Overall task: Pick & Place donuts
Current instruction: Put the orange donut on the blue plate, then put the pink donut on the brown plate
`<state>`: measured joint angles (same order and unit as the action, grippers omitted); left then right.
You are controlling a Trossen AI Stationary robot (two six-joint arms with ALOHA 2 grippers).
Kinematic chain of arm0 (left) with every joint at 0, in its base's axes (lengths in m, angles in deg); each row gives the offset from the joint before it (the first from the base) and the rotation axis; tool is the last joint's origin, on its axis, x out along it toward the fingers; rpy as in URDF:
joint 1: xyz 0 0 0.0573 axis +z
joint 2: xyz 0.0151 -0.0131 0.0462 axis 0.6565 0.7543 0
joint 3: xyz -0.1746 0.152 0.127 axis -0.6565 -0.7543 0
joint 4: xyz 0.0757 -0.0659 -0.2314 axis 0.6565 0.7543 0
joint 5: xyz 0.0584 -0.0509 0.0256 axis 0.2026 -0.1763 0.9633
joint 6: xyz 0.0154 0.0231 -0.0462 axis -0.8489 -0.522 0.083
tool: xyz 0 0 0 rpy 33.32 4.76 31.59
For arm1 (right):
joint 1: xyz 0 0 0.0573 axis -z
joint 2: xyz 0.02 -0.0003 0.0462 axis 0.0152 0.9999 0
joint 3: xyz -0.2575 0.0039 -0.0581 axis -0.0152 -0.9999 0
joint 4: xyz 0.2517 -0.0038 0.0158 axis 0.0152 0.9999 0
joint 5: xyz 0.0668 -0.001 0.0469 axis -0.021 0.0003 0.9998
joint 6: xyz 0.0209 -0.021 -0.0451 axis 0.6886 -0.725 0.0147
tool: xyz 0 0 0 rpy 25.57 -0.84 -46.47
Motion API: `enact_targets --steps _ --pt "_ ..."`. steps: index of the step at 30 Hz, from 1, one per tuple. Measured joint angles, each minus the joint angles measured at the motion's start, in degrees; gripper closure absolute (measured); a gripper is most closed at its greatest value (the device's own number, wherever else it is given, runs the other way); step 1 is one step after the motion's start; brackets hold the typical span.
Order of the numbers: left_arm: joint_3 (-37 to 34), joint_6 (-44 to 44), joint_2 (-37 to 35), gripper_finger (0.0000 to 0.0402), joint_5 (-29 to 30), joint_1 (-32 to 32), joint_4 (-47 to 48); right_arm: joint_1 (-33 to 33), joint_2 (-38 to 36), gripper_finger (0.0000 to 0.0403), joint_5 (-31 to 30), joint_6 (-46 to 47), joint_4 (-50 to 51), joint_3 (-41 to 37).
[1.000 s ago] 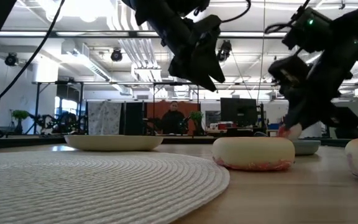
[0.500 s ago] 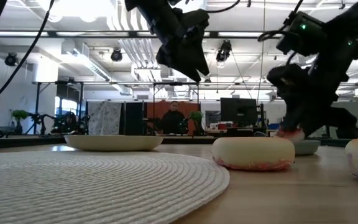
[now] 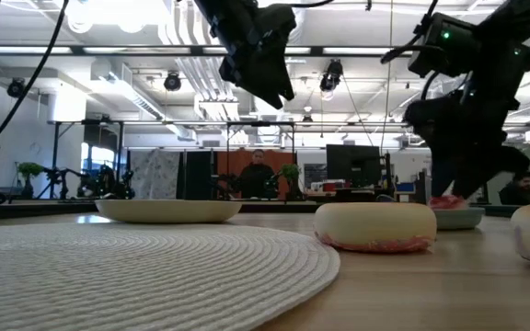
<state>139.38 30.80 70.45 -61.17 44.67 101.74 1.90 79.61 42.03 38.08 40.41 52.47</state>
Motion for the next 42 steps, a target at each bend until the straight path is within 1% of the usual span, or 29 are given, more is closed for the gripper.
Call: enact_targets --steps 5,8,14,19,23,27,31,33,35,38,42 --pt "0.0 0.0 0.0 0.0218 0.7 0.0 2.9 -0.1 -0.1 0.0216 -3.7 -5.2 5.9 3.6" --pt "0.0 0.0 0.0 0.0218 0.8 0.0 3.8 -0.1 0.0 0.0213 -4.3 -7.5 11.1 5.2" --pt "0.0 -0.4 -0.9 0.0218 1.2 0.0 4.4 -0.3 -0.4 0.0213 -7.2 -9.2 18.6 6.4" --pt "0.0 -0.7 -2.1 0.0218 1.2 0.3 6.1 -1.5 -2.5 0.0213 -10.2 -12.3 18.3 8.0" --pt "-0.9 -0.7 -3.5 0.0218 1.3 0.9 6.3 -2.1 -4.0 0.0213 -10.3 -15.4 16.9 9.4" --pt "-5.0 -0.6 -5.5 0.0218 1.3 2.4 5.6 -2.1 -4.4 0.0213 -9.8 -15.0 16.5 9.6" --pt "-11.2 1.5 -8.8 0.0218 1.3 4.8 4.5 -2.2 -4.6 0.0213 -8.1 -14.9 14.4 9.6" --pt "-14.4 2.9 -11.0 0.0218 1.2 6.1 4.0 -2.4 -4.7 0.0213 -8.6 -14.7 14.0 9.6" --pt "-17.4 4.4 -13.5 0.0218 1.2 7.3 2.7 -2.2 -4.5 0.0213 -10.4 -13.2 14.3 9.0" --pt "-21.6 6.6 -17.6 0.0218 1.8 9.3 1.5 -1.3 -4.0 0.0213 -9.0 -11.1 13.3 8.5" --pt "-26.1 8.7 -22.5 0.0218 2.9 11.1 -0.3 -1.9 -3.7 0.0213 -10.3 -10.5 12.1 8.6"
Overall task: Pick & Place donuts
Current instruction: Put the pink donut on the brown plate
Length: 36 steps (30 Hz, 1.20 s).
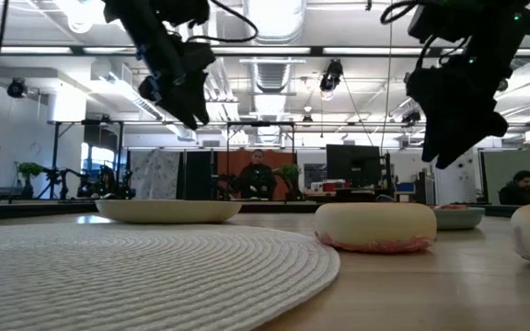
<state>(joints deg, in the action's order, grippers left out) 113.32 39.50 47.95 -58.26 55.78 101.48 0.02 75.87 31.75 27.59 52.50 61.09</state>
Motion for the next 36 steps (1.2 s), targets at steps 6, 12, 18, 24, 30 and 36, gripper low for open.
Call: enact_targets --steps 6,12,18,24,30,36 --pt "-3.7 0.4 -2.3 0.0218 -3.7 -0.7 -3.7 0.4 0.5 0.0213 4.5 -0.1 -0.7 0.5" --pt "-4.1 0.1 -0.7 0.0218 -4.8 -2.1 -3.6 -0.4 0.6 0.0213 4.9 -0.9 -0.8 1.0" --pt "-4.1 -0.4 -0.6 0.0218 -4.7 -2.8 -3.8 -4.2 0.5 0.0213 6.7 -3.3 -1.6 3.1" --pt "-4.1 -5.2 -0.4 0.0219 -8.9 -7.5 -7.8 -8.7 0.5 0.0213 6.7 -4.5 -2.1 4.1" --pt "-4.0 -12.1 2.7 0.0219 -7.8 -16.4 -13.7 -11.2 0.5 0.0213 6.3 -3.4 -2.6 4.1" --pt "-3.8 -15.1 7.9 0.0219 -5.7 -24.5 -21.3 -13.5 0.7 0.0213 6.4 -4.3 -2.9 4.6"
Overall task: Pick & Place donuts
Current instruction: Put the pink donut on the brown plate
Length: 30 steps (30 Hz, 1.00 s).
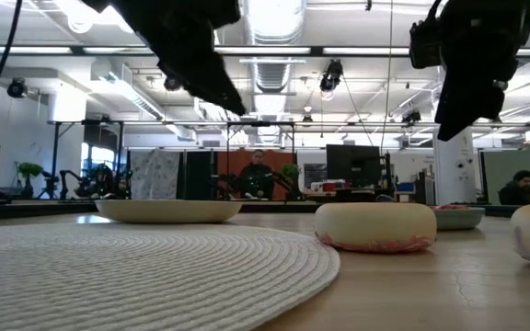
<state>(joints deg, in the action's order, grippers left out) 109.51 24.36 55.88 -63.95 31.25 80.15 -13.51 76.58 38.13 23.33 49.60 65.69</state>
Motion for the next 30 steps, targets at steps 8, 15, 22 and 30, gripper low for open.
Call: enact_targets --steps 8,15,22,30 --pt "2.7 -13.8 11.0 0.0219 3.0 -8.0 -11.9 -0.6 0.0 0.0213 0.2 -1.9 0.3 0.0" --pt "14.7 -18.2 23.8 0.0219 2.7 -11.1 -10.7 -0.6 0.0 0.0213 0.3 -3.1 0.6 -0.1" --pt "27.5 -18.0 32.8 0.0219 2.8 -10.9 -0.9 -0.9 0.0 0.0213 0.6 -4.7 1.0 -0.1" --pt "30.8 -16.3 35.4 0.0245 0.5 -10.6 2.0 -0.9 0.0 0.0213 0.5 -5.2 3.6 -0.8"
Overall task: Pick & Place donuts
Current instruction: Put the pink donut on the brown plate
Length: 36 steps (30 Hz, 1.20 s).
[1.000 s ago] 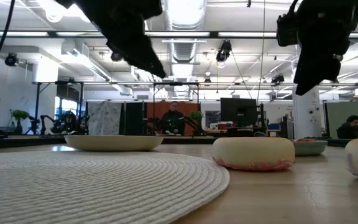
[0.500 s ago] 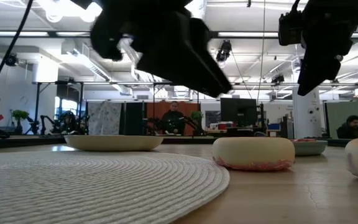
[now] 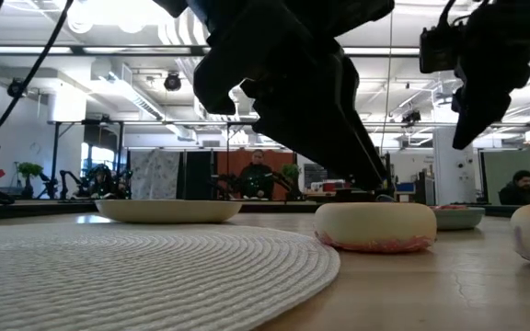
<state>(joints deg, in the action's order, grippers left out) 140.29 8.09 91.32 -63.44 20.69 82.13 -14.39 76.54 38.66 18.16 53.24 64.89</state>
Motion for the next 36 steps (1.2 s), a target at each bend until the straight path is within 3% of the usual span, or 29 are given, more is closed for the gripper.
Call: enact_targets --steps 15,20,22,27,34,36 --pt "-3.2 2.0 2.3 0.0309 -0.7 0.5 -2.6 0.0 0.0 0.0213 -0.5 -1.8 -0.2 -1.8" --pt "-2.9 3.3 2.7 0.0368 -0.5 0.7 -2.6 0.0 0.0 0.0213 -0.7 -2.7 -0.7 -1.8" --pt "-2.9 4.5 2.7 0.0391 -1.9 1.2 -2.7 0.0 0.0 0.0213 -0.7 -3.0 -0.9 -1.8" --pt "-2.4 10.9 1.8 0.04 -3.1 2.9 -2.1 0.0 -0.4 0.0213 -0.7 -4.1 -2.3 -1.8" --pt "-1.5 17.2 -7.4 0.0401 -2.5 5.4 1.7 0.0 -3.0 0.0213 -0.7 -12.1 -4.5 -0.6" --pt "-2.0 18.2 -10.5 0.0401 -4.8 6.7 4.3 0.0 -3.7 0.0214 -0.7 -16.6 -5.0 0.2"
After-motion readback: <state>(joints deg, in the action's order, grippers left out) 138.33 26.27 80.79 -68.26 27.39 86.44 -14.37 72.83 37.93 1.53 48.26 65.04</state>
